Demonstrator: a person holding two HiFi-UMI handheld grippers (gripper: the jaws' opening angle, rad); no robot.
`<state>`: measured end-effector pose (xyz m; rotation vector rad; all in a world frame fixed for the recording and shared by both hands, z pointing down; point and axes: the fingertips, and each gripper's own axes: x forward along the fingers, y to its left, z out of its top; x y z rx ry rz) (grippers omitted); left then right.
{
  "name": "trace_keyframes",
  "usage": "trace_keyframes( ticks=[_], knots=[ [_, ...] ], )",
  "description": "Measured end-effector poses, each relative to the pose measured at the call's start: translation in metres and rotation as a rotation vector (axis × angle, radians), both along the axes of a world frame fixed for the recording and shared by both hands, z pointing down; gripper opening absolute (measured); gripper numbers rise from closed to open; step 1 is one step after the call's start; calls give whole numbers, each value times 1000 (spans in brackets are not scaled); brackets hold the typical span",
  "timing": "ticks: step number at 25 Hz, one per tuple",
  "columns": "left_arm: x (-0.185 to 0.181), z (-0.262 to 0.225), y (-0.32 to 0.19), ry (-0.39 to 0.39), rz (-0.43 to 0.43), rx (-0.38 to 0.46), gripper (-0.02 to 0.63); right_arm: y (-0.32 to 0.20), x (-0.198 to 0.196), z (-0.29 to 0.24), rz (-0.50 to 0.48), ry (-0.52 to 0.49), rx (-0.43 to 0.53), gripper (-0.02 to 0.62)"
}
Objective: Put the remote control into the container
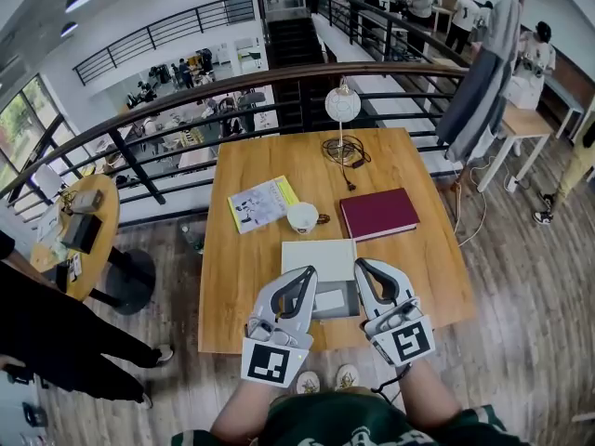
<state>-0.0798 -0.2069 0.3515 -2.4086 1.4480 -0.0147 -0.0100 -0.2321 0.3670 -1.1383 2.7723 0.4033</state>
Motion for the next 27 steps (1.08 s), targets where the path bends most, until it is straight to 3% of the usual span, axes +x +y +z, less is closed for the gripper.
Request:
trace_keyframes(
  ticks=[20, 27],
  knots=[
    [-2, -5, 3, 4, 6, 1, -2, 12, -5, -5, -1, 20, 18, 15],
    [-2, -3, 2, 43, 13, -20, -2, 13, -6, -5, 4, 25, 15, 15]
  ],
)
